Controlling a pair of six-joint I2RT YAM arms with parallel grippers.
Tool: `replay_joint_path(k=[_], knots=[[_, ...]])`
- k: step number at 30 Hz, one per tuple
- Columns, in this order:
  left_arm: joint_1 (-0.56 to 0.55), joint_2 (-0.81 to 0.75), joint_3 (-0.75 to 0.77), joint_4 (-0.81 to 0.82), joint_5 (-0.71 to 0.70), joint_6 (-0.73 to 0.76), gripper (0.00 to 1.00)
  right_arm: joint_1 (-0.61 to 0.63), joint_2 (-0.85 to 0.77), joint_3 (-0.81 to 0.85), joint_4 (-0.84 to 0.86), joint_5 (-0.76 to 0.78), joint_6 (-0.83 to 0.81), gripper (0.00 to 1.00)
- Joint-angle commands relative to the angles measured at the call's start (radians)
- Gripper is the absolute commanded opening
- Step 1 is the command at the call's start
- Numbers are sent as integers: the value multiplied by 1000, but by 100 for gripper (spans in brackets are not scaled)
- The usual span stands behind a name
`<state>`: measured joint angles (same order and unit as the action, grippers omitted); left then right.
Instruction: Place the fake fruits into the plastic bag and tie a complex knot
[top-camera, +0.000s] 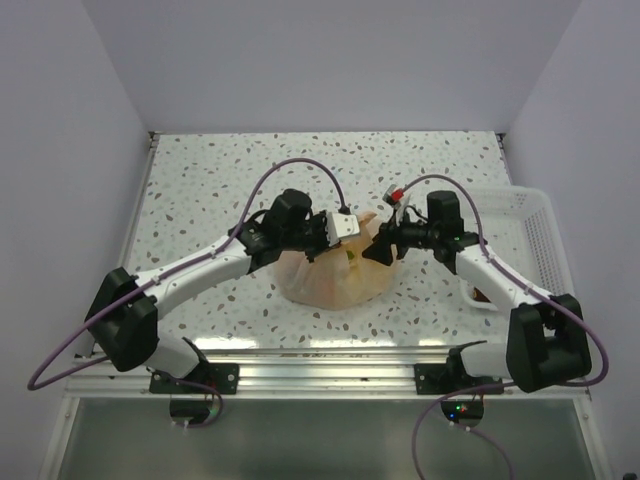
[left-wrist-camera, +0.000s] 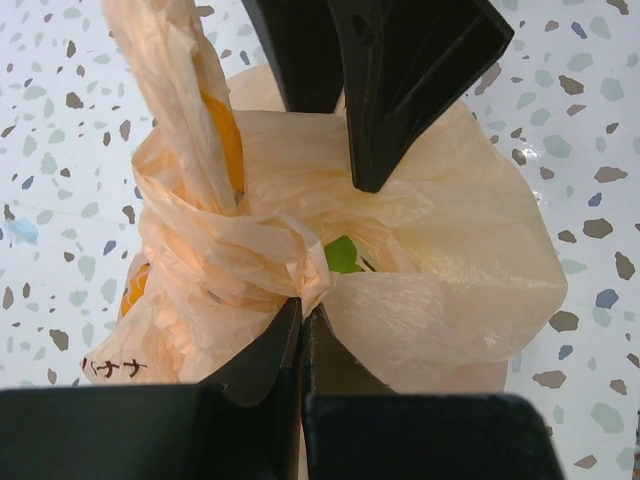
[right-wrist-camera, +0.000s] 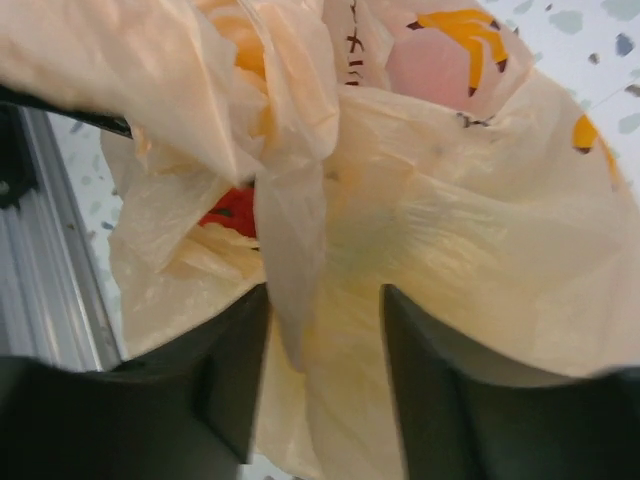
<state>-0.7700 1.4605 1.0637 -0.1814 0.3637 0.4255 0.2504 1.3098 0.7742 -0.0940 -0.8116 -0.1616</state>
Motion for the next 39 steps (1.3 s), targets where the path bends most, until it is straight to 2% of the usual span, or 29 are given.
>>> replay_joint_path(k=[1,2,5,10,12,17,20,21,22,24,25,27,28,29,33,35,39], knots=[[14,14,33,19,-6,-33,0,33,-3,-32,130,-55,51,46],[17,18,35,19,-11,-37,0,42,-1,-36,135,-57,57,31],[29,24,38,23,-31,-44,0,52,-3,-52,160,-80,115,0],[57,35,38,46,-42,-42,0,61,-88,-114,259,-129,388,0],[78,46,42,59,-42,-44,0,114,-138,-150,266,-107,468,0],[110,64,70,66,-8,-44,0,167,-245,-219,286,-58,582,0],[112,49,65,59,55,-36,0,167,-250,-216,234,-32,565,0],[112,46,64,54,67,-34,0,167,-253,-204,225,-17,548,7],[112,40,56,46,81,-34,0,165,-256,-196,205,11,537,29],[112,26,53,39,113,-39,0,162,-253,-146,142,83,448,47],[112,21,53,30,118,-48,0,161,-250,-129,98,115,415,60],[110,11,53,17,142,-57,0,150,-250,-72,21,189,319,61],[110,6,51,16,155,-62,0,148,-256,-59,14,205,294,69],[110,4,51,14,162,-68,0,148,-265,-49,10,236,274,72],[113,-8,55,20,196,-83,0,148,-255,9,8,264,176,77],[115,-23,55,26,237,-83,0,147,-233,22,25,243,124,78],[129,-34,76,7,291,-102,0,130,-182,-25,173,65,41,84]])
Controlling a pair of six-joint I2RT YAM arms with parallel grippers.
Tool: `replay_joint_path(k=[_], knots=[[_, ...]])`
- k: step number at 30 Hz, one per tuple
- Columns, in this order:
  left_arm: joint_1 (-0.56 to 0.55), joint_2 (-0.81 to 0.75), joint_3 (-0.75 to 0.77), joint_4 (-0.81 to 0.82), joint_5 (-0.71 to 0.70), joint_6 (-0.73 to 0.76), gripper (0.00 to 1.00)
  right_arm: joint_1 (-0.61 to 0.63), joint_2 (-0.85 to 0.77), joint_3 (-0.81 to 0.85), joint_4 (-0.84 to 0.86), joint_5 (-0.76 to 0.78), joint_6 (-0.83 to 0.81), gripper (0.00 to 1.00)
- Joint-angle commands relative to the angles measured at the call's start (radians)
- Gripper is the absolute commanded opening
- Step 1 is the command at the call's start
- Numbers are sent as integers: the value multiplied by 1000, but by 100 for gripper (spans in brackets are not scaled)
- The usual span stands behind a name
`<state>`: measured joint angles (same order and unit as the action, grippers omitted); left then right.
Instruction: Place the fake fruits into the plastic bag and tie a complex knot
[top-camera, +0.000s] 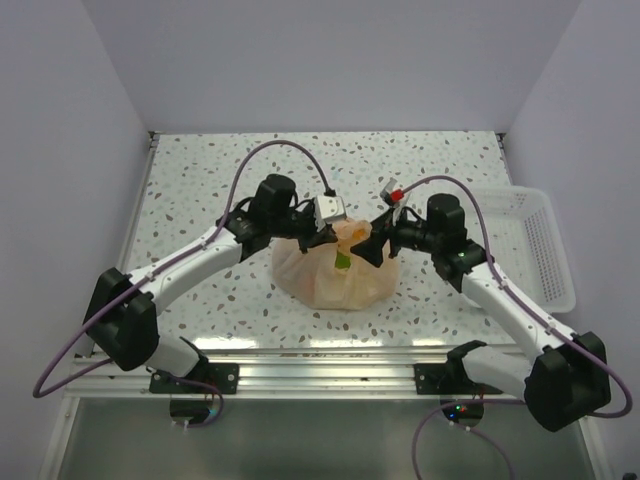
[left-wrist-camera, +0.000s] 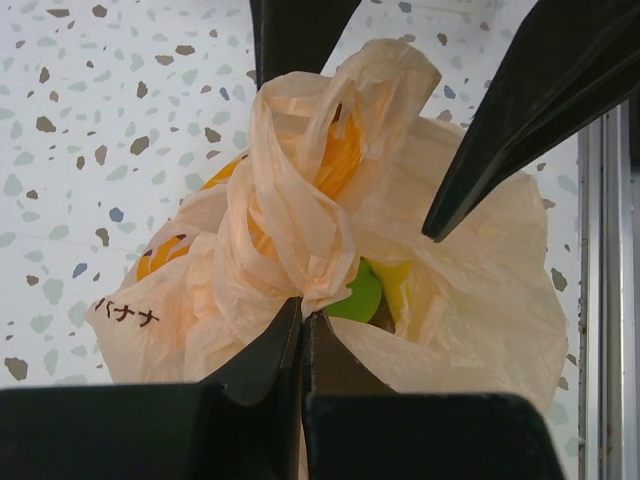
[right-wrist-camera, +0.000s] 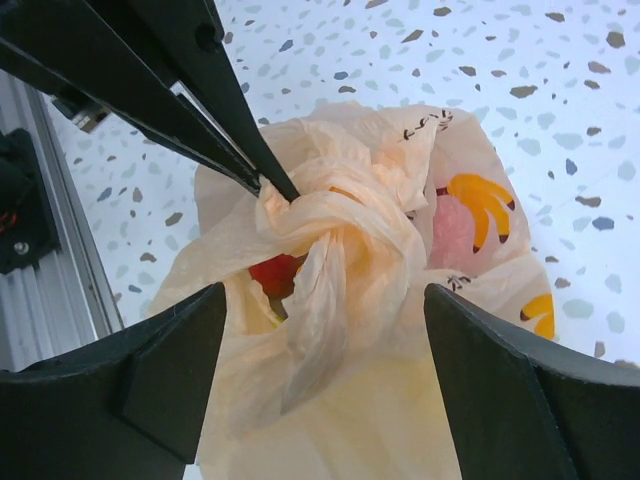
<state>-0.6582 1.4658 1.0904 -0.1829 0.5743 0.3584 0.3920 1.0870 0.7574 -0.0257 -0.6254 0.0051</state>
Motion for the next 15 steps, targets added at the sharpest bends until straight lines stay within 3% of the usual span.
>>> replay_joint_path(k=[1,8,13,15], knots=[[17,-36,57,-4,85,-36,0,-15,63,-16,127,-149,-146,84],[38,-33,78,-52,159,-56,0,-44,162,-4,130,-326,-278,82],[38,-32,48,-43,176,-85,0,-35,217,-41,329,-330,-154,75],[38,-32,49,-46,173,-84,0,-33,231,-62,392,-312,-113,68]])
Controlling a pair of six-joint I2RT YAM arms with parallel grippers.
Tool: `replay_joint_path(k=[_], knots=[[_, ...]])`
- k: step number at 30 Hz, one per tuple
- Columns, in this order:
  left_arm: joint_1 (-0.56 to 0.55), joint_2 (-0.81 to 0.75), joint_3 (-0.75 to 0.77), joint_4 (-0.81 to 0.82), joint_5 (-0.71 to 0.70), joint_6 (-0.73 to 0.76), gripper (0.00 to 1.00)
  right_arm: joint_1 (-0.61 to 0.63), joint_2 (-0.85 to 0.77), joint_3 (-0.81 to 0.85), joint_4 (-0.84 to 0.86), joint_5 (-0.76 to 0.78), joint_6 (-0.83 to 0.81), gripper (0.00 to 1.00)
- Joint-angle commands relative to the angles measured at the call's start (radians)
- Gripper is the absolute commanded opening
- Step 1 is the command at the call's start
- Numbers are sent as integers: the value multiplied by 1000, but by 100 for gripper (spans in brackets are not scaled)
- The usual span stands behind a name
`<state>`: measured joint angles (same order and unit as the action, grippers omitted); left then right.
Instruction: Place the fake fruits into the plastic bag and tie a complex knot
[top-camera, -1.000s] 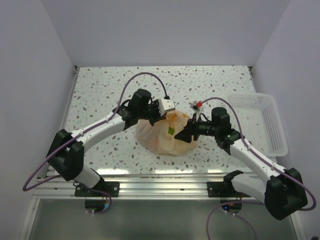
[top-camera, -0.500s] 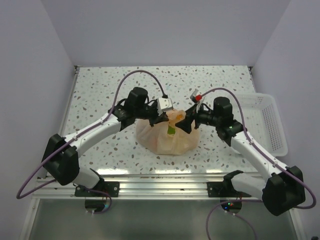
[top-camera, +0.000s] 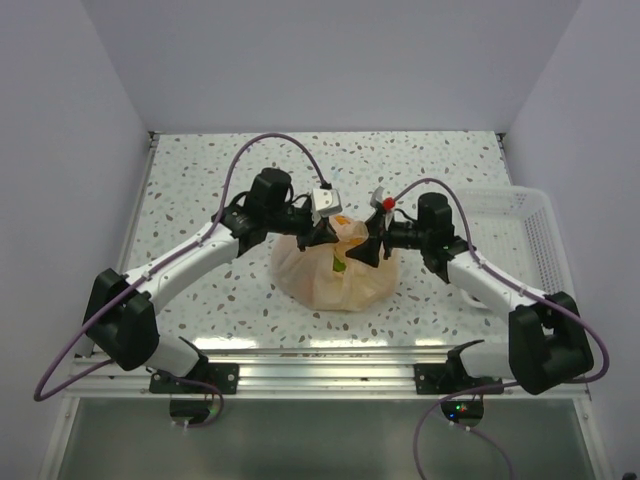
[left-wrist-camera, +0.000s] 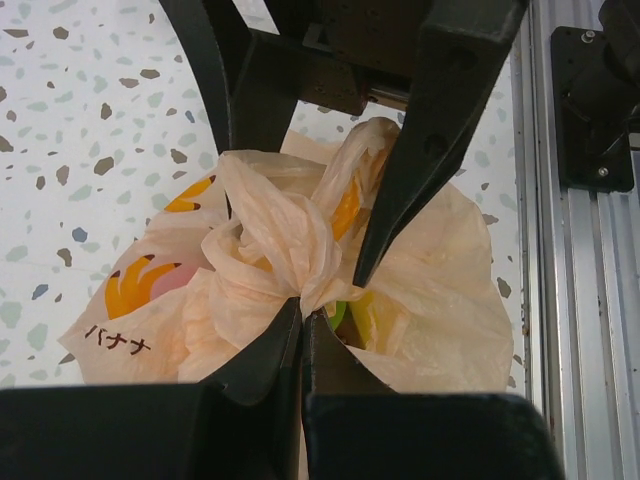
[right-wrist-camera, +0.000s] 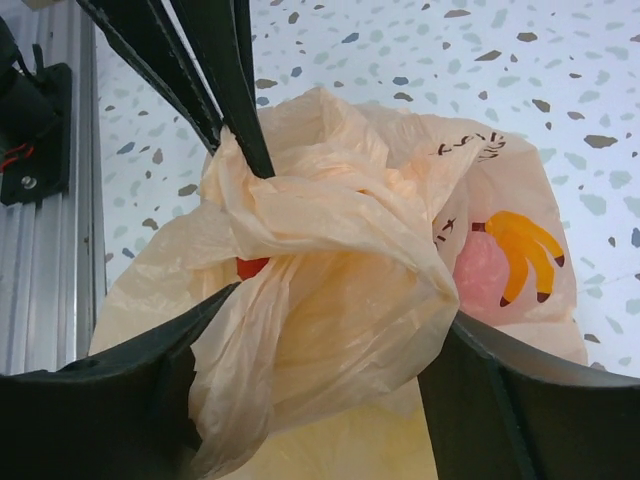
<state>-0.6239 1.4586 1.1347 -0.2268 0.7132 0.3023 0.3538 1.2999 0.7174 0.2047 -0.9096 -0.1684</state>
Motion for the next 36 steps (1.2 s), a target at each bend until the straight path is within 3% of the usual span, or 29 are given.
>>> replay_joint_path(k=[1,4,7,14,16,22,26,30,31,34,35,36], knots=[[4,-24,5,-2,23,-23,0,4,16,-30,182,-22,79,65],[3,-17,8,-20,-6,-15,0,5,6,-27,180,-3,101,63],[4,-11,10,-22,-33,-12,0,2,-13,13,90,35,96,75],[6,-14,2,-9,-35,-23,0,-96,-106,89,-59,41,41,75],[4,-14,0,-8,-32,-23,0,-99,-120,112,-148,48,-5,75],[4,-14,-9,7,-32,-29,0,-98,-126,146,-192,58,-52,74],[7,-12,-7,12,-29,-31,0,-98,-113,178,-202,34,-91,54],[9,-14,-6,10,-34,-25,0,-98,-111,241,-416,-6,-189,72],[10,-14,-7,10,-32,-26,0,-99,-122,240,-430,-12,-219,72],[9,-14,-10,17,-29,-29,0,-98,-154,221,-446,-15,-243,68],[9,-14,-10,20,-31,-34,0,-98,-156,220,-450,-11,-250,63],[10,-15,-10,20,-32,-35,0,-95,-149,221,-462,-3,-272,49]])
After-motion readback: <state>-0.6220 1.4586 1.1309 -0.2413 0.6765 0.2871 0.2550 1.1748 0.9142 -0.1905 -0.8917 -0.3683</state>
